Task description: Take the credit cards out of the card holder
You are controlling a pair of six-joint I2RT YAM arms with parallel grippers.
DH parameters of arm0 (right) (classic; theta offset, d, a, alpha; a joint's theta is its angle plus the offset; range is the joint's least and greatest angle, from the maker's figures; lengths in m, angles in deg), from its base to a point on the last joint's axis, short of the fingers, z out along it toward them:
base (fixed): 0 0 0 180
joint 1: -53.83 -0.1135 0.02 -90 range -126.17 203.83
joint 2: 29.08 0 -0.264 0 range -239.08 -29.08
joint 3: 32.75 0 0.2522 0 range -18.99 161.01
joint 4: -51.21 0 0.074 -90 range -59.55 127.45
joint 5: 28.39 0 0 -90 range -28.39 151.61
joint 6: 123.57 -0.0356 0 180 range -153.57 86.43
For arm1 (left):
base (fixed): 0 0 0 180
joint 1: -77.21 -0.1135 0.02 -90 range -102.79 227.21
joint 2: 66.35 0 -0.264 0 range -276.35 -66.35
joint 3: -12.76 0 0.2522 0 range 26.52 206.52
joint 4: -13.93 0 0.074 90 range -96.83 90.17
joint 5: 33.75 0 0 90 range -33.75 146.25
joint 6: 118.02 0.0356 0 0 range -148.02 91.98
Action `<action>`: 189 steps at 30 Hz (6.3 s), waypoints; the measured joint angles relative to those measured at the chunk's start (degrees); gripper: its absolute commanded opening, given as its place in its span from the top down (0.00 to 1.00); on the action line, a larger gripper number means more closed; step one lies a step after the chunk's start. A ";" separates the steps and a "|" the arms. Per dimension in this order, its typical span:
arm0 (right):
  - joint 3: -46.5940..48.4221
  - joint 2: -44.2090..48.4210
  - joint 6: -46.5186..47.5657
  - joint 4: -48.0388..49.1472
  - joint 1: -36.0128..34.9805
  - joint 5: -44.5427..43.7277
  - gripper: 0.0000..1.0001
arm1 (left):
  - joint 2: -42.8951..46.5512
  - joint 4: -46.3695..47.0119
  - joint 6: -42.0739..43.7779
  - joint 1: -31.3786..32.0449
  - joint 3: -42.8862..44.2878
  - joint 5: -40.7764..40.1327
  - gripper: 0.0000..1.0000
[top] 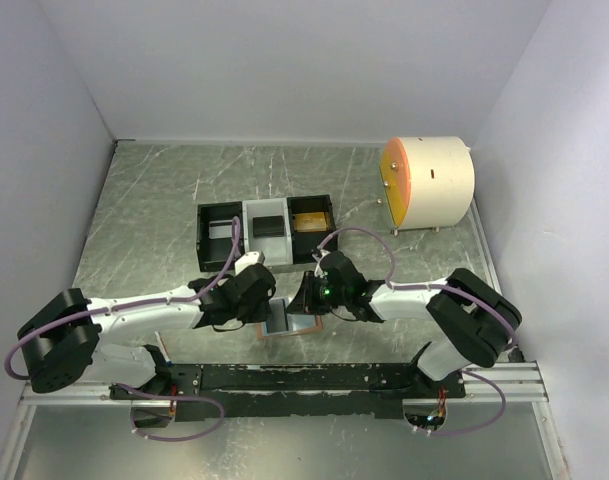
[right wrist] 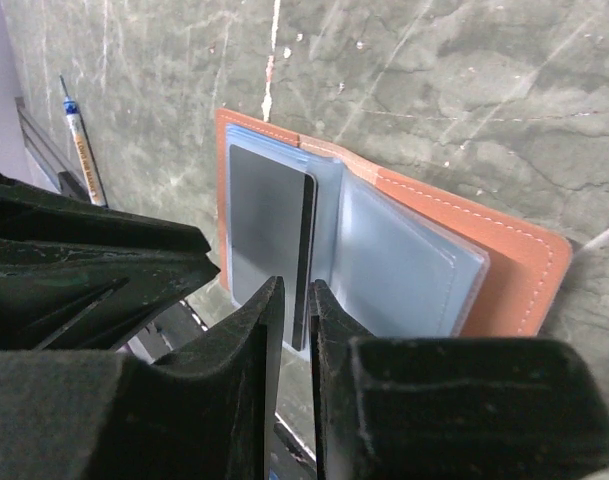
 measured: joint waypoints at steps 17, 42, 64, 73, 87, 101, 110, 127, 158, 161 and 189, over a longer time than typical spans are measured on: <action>0.61 -3.37 -0.07 2.51 -0.33 4.70 0.82 | -2.93 -0.07 -0.04 0.33 0.00 -0.09 0.71; 0.61 -1.92 -2.27 0.02 -0.92 -2.01 0.82 | -5.38 1.03 -0.46 1.03 0.46 -0.39 0.79; -0.44 -0.52 -1.77 0.28 0.48 -0.31 1.00 | -5.64 0.24 -1.16 1.38 1.05 -1.01 0.81; -2.10 1.03 -1.75 -0.09 2.21 0.57 1.00 | -5.64 -0.24 -1.33 1.40 1.07 -1.40 0.78; -2.23 0.76 -1.99 0.31 2.27 0.42 1.00 | -1.20 -2.25 0.74 1.84 4.26 -1.77 0.65; -3.10 1.03 -2.16 0.74 2.47 0.24 0.95 | -7.56 1.03 -0.66 2.16 2.95 -1.09 0.72; -3.10 1.33 -1.68 0.50 3.28 1.29 0.79 | -11.74 -3.80 -2.84 4.20 7.50 -3.96 0.74; -4.20 1.16 -0.66 3.45 4.35 6.21 0.76 | -12.68 -5.05 -5.60 5.99 8.57 -6.47 0.73; -6.75 1.88 -1.79 6.36 8.15 10.10 0.96 | -4.50 6.51 -4.04 6.12 2.23 -2.97 0.57; -6.91 1.88 -1.84 6.40 8.22 10.14 0.96 | -7.10 6.75 -4.17 6.12 2.95 -2.71 0.59; -6.38 -2.80 -3.21 10.19 8.33 12.83 0.74 | -8.87 4.52 -8.61 6.16 2.64 -3.32 0.73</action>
